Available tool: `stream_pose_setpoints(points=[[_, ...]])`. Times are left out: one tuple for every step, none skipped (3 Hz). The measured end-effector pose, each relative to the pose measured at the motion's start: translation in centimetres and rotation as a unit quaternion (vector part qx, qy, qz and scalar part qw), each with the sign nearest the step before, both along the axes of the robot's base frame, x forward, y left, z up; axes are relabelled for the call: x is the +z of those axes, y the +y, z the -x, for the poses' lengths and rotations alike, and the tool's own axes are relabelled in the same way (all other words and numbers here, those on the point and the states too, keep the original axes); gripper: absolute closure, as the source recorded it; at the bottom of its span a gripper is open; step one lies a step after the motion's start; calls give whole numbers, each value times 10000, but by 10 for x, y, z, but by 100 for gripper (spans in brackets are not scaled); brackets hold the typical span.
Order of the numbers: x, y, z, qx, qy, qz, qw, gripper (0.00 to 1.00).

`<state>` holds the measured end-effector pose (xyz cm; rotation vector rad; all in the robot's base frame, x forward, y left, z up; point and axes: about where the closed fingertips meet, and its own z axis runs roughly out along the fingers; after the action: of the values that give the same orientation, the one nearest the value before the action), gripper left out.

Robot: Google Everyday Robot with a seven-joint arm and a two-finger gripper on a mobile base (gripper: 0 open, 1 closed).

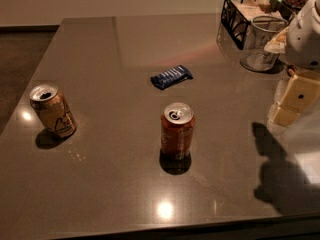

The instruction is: Knock coke can over

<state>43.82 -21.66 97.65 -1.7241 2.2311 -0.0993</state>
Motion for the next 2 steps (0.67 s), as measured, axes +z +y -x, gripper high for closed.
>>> stream_pose_setpoints(points=[[0, 0, 0, 0, -1, -1, 10000, 0], [2, 6, 0, 79, 11, -160, 9998, 0]])
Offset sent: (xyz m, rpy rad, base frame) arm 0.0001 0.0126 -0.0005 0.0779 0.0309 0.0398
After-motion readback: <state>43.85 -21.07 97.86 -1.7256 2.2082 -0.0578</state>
